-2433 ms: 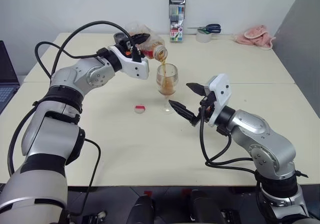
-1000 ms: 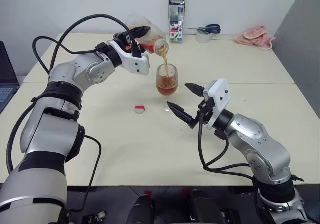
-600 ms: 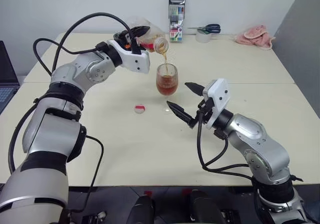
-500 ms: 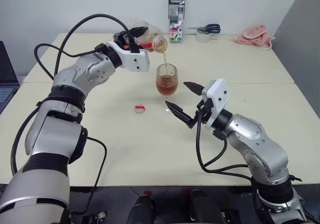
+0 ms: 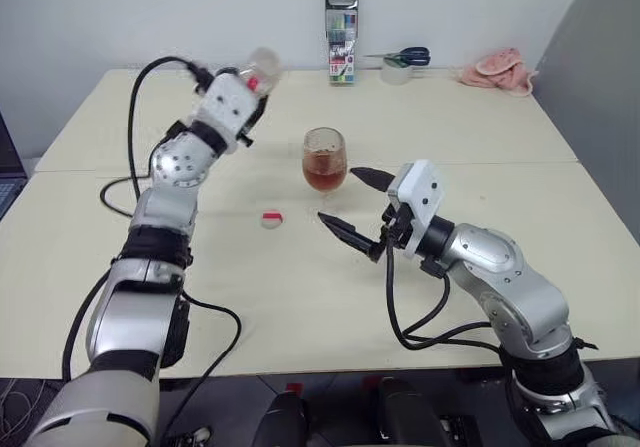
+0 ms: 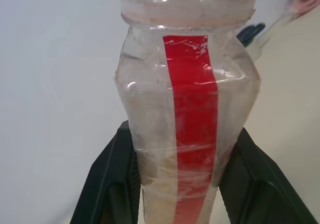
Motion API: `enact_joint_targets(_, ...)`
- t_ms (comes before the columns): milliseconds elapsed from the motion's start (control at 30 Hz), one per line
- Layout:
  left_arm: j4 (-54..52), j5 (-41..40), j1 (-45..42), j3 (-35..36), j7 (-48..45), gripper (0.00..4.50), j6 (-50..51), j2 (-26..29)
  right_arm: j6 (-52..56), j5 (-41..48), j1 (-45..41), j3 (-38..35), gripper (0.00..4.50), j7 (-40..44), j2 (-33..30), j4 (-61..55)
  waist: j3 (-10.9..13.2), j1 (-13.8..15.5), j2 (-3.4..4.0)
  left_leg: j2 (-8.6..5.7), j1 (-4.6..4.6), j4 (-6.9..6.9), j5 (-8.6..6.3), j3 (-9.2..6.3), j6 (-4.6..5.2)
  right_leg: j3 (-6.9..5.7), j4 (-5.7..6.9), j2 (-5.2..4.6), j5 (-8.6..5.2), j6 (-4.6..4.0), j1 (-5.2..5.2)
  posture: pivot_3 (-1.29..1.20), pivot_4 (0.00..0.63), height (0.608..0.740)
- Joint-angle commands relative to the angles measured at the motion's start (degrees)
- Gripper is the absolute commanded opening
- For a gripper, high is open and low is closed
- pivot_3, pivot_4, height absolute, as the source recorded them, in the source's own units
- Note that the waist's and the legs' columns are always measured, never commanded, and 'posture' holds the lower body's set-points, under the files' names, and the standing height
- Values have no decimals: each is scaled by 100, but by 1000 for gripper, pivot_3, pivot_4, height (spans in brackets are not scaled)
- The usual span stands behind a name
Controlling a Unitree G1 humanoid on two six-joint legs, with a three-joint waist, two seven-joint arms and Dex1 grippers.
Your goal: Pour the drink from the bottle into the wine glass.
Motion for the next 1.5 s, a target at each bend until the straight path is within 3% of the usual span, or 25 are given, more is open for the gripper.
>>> enact_joint_targets(33, -987, -791, 713, 750, -178, 1690, 1445, 214, 320, 267, -290, -95, 4500, 228, -147, -229, 0, -22, 0, 1, 3, -1, 0, 2, 0, 3, 1, 0, 0, 0, 0, 0, 150, 740)
enact_joint_targets(300, -1862, -1700, 1831, 1734, -151, 1689, 2840, 250, 542, 437, -597, -28, 4500, 475, -236, -136, -12, 71, -19, 1, 5, 10, -2, -7, 3, -3, 9, -3, 0, -1, 5, 0, 150, 740)
enact_joint_targets(700, -1515, -1638, 1982, 1801, -31, 1689, 2665, 236, 514, 384, -777, 88, 4500, 644, -256, 26, -19, 145, -28, 3, 19, 6, -9, 5, 15, 1, 9, -3, 0, -1, 7, 0, 150, 740)
enact_joint_targets(1000, -1276, -1525, 1942, 1712, -110, 4463, 2298, 314, 510, 368, -783, 126, 4500, 564, -187, 20, -19, 171, -28, 5, 33, 2, -12, 7, 20, 2, 9, -2, 0, -1, 14, 0, 150, 740)
enact_joint_targets(1167, -1467, -1280, 2237, 1568, -131, 4463, 1896, 341, 284, 211, -484, 151, 4500, 443, -135, 81, -21, 172, -30, 4, 33, 0, -12, 8, 20, 3, 7, -4, 0, -1, 14, 0, 150, 740)
enact_joint_targets(1333, -2122, -1274, 3003, 1759, 123, 4463, 1514, 118, -1074, -486, 747, 111, 4500, 177, -54, 449, -23, 186, -33, 7, 32, -6, -13, 9, 19, 4, 1, -9, 0, -1, 15, 0, 150, 740)
enact_joint_targets(1500, -3245, -1185, 4018, 2024, 770, 4463, 1580, -247, -2642, -826, 2022, -475, 4500, -733, 856, 1169, -26, 194, -37, 15, 36, -9, -14, 15, 19, 13, -7, -13, 0, -1, 19, 0, 150, 740)
